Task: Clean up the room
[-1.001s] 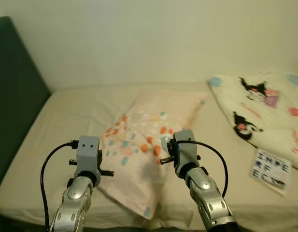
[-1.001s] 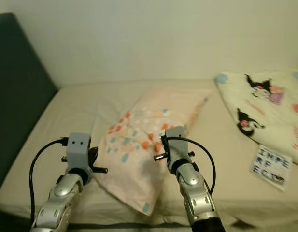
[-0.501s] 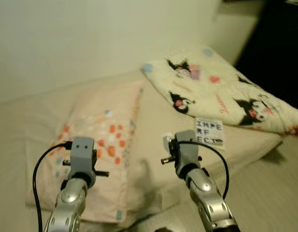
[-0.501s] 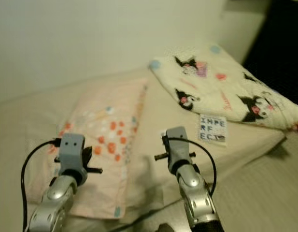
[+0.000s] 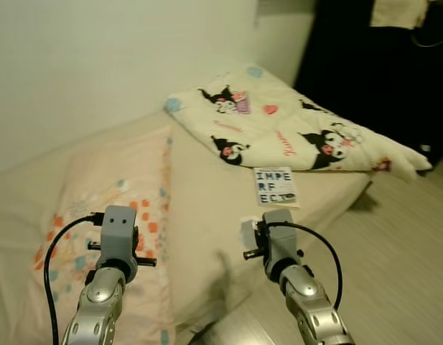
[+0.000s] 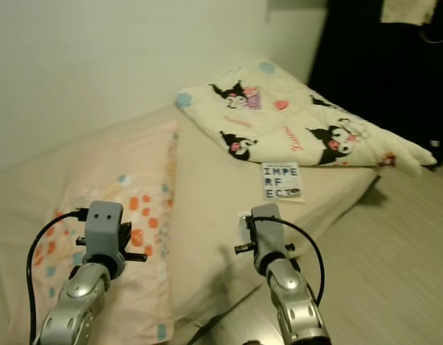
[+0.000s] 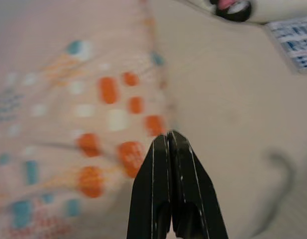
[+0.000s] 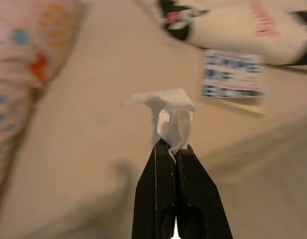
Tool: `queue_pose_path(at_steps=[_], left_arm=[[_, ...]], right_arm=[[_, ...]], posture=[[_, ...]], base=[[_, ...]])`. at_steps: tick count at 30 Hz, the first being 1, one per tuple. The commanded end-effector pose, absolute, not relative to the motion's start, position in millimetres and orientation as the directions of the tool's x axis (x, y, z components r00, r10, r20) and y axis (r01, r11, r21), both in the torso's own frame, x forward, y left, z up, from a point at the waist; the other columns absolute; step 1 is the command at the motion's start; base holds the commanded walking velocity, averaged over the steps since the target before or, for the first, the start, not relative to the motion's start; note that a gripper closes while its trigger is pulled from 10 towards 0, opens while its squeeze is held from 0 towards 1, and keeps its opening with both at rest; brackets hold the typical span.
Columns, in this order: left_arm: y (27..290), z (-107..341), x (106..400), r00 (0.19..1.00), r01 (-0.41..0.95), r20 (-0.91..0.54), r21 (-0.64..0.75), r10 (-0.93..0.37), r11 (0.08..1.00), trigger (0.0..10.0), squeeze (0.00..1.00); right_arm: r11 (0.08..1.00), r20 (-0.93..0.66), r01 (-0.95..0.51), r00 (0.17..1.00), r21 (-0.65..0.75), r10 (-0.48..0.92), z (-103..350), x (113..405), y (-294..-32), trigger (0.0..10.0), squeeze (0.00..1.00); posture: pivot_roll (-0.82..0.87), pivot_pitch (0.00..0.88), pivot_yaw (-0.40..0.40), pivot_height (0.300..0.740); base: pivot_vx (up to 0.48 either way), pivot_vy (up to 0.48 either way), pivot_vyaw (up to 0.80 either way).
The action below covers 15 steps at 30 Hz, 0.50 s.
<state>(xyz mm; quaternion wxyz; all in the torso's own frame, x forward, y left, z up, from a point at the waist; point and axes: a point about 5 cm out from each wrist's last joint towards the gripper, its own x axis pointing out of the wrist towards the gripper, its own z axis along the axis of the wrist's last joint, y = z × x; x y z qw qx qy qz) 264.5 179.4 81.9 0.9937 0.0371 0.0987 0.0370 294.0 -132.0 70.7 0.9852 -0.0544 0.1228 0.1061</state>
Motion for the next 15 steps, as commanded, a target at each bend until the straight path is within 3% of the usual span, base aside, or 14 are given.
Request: queue_pose_path(at_steps=[1,15], left_arm=[[182.6,74.3,257.7,0.970,-0.091,-0.218,0.087,0.108,0.992,10.0,0.00],[183.3,66.6,258.0,0.966,-0.062,-0.241,0.119,0.090,0.991,10.0,0.00]], right_arm=[[0.971,-0.278,-0.229,0.939,-0.067,0.202,62.8,290.5,-130.9,10.0,0.00],[0.979,-0.307,-0.200,0.935,-0.051,0.175,53.9,292.4,-133.7,10.0,0.00]], posture=[[-0.06,0.102,-0.015,0.708],[-0.06,0.077,-0.028,0.708]], base=[[0.000,0.000,-0.80],[0.000,0.000,-0.80]])
